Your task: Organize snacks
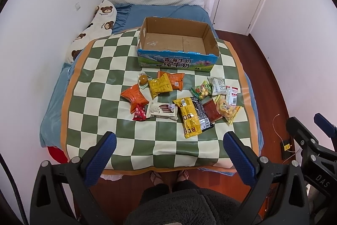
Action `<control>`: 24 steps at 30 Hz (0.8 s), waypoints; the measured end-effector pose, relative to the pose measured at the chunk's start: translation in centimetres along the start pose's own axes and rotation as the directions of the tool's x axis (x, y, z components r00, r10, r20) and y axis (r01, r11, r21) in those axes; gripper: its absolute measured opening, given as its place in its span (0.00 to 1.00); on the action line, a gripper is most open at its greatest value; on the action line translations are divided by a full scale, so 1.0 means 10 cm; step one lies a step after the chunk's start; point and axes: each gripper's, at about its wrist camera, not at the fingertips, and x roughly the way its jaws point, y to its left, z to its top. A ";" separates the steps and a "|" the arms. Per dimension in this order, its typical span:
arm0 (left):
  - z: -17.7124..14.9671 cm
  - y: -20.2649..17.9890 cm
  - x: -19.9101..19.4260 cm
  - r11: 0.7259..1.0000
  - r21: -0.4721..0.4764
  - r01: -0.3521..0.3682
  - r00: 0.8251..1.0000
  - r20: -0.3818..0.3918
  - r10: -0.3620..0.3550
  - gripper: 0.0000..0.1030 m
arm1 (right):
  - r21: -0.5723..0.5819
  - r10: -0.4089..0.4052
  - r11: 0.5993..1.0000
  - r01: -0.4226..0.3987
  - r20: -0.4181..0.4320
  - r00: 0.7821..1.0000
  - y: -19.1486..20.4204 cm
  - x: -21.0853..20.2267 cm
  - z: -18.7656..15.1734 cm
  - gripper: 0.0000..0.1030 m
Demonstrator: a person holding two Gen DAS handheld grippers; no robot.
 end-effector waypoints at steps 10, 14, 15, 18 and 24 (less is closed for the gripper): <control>-0.01 0.03 0.03 1.000 -0.005 0.004 1.000 -0.010 -0.004 1.00 | -0.007 0.009 1.000 -0.009 -0.008 1.000 0.04 0.02 0.01 1.00; 0.00 0.04 0.03 1.000 -0.005 0.004 1.000 -0.009 -0.004 1.00 | -0.005 0.010 1.000 -0.010 -0.006 1.000 0.04 0.04 -0.01 1.00; 0.00 0.05 0.03 1.000 -0.006 0.003 1.000 -0.007 -0.003 1.00 | -0.006 0.012 1.000 -0.012 -0.006 1.000 0.05 0.04 0.00 1.00; 0.00 0.08 0.03 1.000 -0.008 0.001 1.000 -0.002 -0.001 1.00 | -0.005 0.014 1.000 -0.014 -0.003 1.000 0.07 0.04 0.01 1.00; 0.04 0.10 0.04 1.000 -0.006 0.002 1.000 -0.002 -0.002 1.00 | -0.007 0.014 1.000 -0.014 -0.002 1.000 0.05 0.07 0.01 1.00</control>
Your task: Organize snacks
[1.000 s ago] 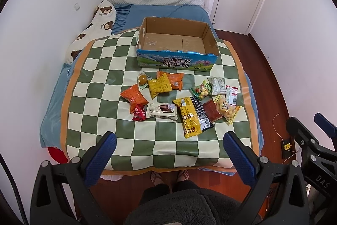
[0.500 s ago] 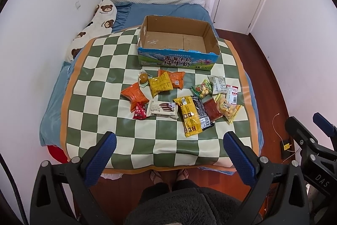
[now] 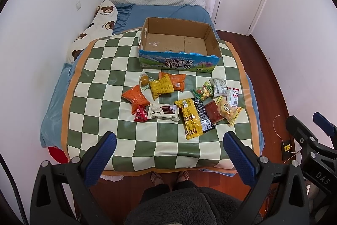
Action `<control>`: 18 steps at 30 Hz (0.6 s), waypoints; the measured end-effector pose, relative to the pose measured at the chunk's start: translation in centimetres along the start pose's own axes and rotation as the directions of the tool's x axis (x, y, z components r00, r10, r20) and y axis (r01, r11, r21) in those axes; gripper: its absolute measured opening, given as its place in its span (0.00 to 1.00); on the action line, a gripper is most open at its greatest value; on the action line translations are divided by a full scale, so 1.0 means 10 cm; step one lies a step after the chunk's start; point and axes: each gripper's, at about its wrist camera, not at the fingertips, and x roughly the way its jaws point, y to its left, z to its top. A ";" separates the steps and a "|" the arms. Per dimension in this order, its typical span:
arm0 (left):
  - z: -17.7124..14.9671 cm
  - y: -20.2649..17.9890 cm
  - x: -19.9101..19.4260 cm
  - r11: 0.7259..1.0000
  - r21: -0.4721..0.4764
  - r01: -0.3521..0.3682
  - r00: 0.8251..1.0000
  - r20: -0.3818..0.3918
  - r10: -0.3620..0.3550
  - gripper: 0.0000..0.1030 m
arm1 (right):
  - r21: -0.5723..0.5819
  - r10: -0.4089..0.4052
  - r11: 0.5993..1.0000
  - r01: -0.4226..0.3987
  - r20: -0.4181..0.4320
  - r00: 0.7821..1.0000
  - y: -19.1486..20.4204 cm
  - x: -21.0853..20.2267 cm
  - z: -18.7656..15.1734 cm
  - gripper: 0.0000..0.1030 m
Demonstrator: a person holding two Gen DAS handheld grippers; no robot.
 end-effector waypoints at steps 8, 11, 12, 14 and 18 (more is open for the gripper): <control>-0.01 -0.02 0.01 1.000 -0.004 -0.002 1.000 -0.002 0.002 1.00 | 0.005 -0.003 1.000 0.003 -0.002 1.000 -0.02 0.06 0.03 1.00; -0.01 -0.03 0.01 1.000 -0.002 -0.003 1.000 -0.002 0.003 1.00 | 0.005 -0.004 1.000 0.004 -0.004 1.000 -0.03 0.08 0.04 1.00; -0.01 -0.02 0.01 1.000 -0.002 -0.003 1.000 -0.001 0.003 1.00 | 0.006 -0.003 1.000 0.004 -0.004 1.000 -0.04 0.09 0.03 1.00; -0.01 -0.02 0.01 1.000 -0.003 -0.003 1.000 -0.001 0.003 1.00 | 0.004 -0.005 1.000 0.005 -0.004 1.000 -0.04 0.09 0.03 1.00; 0.01 -0.03 0.03 1.000 -0.006 -0.005 1.000 -0.002 0.005 1.00 | 0.005 -0.003 1.000 0.003 -0.004 1.000 -0.04 0.09 0.03 1.00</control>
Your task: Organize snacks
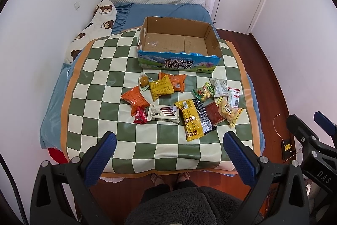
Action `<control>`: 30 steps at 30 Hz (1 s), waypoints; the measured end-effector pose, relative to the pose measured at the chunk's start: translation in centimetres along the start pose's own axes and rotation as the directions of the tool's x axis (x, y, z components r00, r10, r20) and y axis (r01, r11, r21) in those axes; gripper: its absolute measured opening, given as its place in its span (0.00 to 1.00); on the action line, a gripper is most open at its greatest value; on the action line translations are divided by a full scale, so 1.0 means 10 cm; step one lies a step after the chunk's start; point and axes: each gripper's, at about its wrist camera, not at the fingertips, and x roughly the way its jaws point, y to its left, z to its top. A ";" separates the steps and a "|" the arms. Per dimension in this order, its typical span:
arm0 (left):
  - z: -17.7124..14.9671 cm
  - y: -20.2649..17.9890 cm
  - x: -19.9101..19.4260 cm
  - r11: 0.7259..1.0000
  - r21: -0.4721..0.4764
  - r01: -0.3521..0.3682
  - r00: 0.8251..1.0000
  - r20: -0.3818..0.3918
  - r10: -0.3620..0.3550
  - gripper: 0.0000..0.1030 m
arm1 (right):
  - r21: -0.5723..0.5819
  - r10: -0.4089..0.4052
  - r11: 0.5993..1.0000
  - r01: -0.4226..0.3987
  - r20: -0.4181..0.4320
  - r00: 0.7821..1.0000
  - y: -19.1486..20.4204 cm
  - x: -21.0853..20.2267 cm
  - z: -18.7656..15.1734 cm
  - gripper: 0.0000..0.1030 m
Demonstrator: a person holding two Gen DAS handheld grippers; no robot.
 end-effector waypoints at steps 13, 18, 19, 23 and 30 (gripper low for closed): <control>0.02 0.00 0.01 1.000 0.002 0.001 1.000 -0.003 -0.001 1.00 | 0.000 0.006 1.000 -0.006 -0.004 1.000 0.01 0.05 0.04 1.00; 0.03 0.01 0.02 1.000 0.002 0.002 1.000 -0.004 -0.002 1.00 | 0.003 0.007 1.000 -0.007 -0.005 1.000 0.02 0.07 0.06 1.00; 0.03 0.01 0.02 1.000 0.003 0.002 1.000 -0.006 -0.002 1.00 | 0.003 0.008 1.000 -0.008 -0.006 1.000 0.02 0.07 0.06 1.00; 0.06 0.04 0.10 1.000 -0.010 -0.004 1.000 -0.014 0.004 1.00 | 0.009 0.010 1.000 -0.010 -0.022 1.000 0.02 0.15 0.10 1.00; 0.19 0.09 0.93 0.998 -0.042 -0.046 0.990 -0.139 0.039 1.00 | 0.042 -0.013 0.999 0.017 -0.099 0.995 -0.16 0.77 0.09 1.00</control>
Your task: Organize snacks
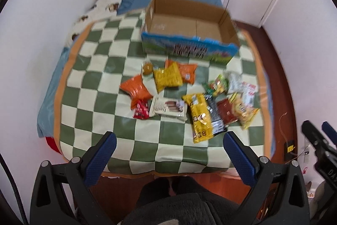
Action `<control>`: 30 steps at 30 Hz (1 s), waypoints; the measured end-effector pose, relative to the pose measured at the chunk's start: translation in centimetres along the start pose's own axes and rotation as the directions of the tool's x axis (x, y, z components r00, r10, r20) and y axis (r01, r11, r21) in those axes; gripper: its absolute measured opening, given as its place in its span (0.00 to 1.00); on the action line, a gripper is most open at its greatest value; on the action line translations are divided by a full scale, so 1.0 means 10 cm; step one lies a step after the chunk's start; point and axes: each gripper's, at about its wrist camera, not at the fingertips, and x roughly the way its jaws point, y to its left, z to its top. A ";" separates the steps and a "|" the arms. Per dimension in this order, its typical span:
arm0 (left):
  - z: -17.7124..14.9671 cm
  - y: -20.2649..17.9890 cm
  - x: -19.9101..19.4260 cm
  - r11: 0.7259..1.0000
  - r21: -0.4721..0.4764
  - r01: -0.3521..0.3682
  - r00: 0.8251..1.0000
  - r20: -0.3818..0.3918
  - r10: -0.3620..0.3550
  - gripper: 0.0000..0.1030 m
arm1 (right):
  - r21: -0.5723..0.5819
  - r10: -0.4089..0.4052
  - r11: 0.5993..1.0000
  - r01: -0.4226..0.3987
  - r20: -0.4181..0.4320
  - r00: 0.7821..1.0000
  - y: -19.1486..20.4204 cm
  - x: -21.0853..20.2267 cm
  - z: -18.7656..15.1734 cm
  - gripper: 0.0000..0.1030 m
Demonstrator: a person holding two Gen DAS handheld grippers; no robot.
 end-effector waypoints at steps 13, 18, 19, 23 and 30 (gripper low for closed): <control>0.22 -0.55 2.10 0.975 -0.182 0.131 0.895 -0.402 -0.195 0.99 | 0.080 0.094 0.994 -0.074 -0.286 0.954 -0.40 2.14 -0.05 0.80; 0.30 -0.93 2.74 0.966 -0.225 0.130 0.838 -0.495 -0.228 0.99 | 0.070 0.081 0.996 -0.060 -0.350 0.933 -0.55 2.59 -0.10 0.75; 0.31 -0.99 2.84 0.967 -0.224 0.124 0.832 -0.507 -0.224 0.99 | 0.067 0.083 0.996 -0.063 -0.357 0.930 -0.58 2.65 -0.10 0.75; 0.32 -1.25 3.16 0.984 -0.168 0.061 0.829 -0.540 -0.144 0.99 | 0.058 0.121 0.993 -0.107 -0.389 0.913 -0.68 2.82 -0.04 0.76; 0.28 -1.47 3.12 1.000 -0.020 0.013 0.890 -0.456 -0.021 0.84 | -0.144 0.118 0.967 -0.209 -0.474 0.873 -0.49 3.20 0.11 0.76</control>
